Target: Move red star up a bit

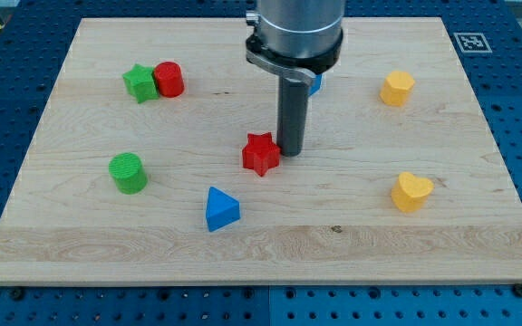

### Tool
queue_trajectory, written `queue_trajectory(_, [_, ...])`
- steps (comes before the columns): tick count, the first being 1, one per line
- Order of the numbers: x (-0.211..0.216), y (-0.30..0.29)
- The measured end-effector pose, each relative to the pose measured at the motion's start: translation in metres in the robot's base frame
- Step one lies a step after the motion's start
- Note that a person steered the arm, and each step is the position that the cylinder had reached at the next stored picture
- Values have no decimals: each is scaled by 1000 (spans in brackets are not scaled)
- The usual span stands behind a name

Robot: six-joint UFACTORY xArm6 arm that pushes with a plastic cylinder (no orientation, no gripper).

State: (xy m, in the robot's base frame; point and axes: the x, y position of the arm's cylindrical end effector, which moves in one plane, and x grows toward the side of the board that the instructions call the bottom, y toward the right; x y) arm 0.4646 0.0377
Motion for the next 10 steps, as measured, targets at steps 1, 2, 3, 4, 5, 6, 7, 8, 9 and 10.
queue_trajectory(1, [27,21])
queue_trajectory(2, [49,24])
queue_trajectory(3, [53,18])
queue_trajectory(4, [51,3])
queue_trajectory(5, [48,-11])
queue_trajectory(6, [43,-26])
queue_trajectory(7, [36,-38])
queue_trajectory(8, [27,-52])
queue_trajectory(9, [15,-63])
queue_trajectory(10, [10,-69])
